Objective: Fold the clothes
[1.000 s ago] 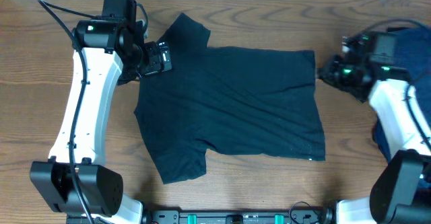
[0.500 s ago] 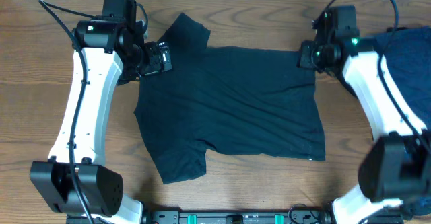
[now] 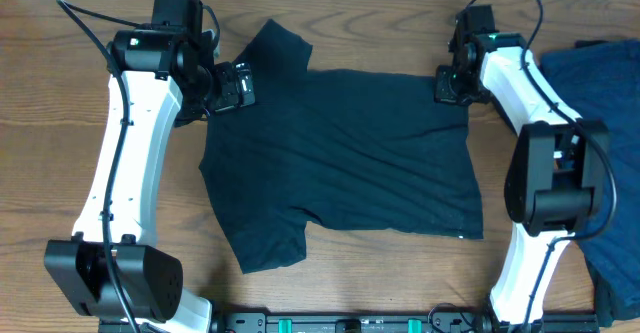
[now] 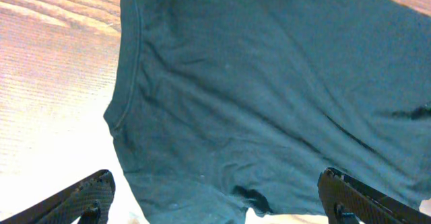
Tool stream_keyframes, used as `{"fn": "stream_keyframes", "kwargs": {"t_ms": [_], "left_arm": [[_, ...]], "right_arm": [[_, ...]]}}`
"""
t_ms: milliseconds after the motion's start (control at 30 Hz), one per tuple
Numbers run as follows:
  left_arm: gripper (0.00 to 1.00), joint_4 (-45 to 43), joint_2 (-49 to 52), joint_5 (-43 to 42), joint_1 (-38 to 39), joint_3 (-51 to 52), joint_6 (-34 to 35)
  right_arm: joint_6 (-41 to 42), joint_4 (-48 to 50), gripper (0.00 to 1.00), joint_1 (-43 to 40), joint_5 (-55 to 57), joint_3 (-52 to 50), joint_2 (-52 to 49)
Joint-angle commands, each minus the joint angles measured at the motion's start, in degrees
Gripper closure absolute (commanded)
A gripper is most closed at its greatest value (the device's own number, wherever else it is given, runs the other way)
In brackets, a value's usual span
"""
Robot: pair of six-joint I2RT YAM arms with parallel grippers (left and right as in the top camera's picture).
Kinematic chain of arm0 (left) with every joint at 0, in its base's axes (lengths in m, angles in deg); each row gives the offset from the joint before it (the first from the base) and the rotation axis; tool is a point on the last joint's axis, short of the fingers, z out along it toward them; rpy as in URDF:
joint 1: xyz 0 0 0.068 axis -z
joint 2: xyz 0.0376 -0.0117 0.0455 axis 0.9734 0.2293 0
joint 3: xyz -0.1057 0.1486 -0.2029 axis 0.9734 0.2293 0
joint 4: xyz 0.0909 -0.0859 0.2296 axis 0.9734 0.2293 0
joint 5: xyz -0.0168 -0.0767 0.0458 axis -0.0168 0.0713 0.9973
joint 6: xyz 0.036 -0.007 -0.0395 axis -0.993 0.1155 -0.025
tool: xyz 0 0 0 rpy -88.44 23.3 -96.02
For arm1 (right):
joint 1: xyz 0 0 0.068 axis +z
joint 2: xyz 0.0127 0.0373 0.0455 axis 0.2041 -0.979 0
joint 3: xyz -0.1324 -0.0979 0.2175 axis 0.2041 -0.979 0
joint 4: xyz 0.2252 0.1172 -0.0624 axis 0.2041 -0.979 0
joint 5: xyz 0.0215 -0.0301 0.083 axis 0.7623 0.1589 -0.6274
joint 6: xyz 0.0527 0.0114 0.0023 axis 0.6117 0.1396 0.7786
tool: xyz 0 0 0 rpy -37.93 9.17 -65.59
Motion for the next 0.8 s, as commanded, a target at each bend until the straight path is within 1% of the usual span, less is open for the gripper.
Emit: {"fn": "stream_keyframes", "kwargs": {"t_ms": [0, 233, 467, 633, 767], "left_arm": [[0.02, 0.2, 0.39, 0.5, -0.24, 0.31, 0.09], [0.02, 0.2, 0.39, 0.48, -0.22, 0.31, 0.09], [0.02, 0.2, 0.39, 0.48, -0.24, 0.31, 0.09], [0.02, 0.2, 0.39, 0.5, -0.24, 0.31, 0.09], [0.02, 0.2, 0.39, 0.5, -0.24, 0.31, 0.09]], "right_arm": [[-0.87, 0.5, 0.99, -0.09, 1.31, 1.51, -3.15], [-0.9, 2.4, 0.99, -1.18, 1.31, 1.51, -9.57], [-1.22, 9.22, 0.99, -2.95, 1.29, 1.51, -16.65], [-1.42, 13.9, 0.99, -3.26, 1.27, 1.51, -17.66], [-1.4, 14.16, 0.99, -3.26, 0.83, 2.71, -16.52]]}}
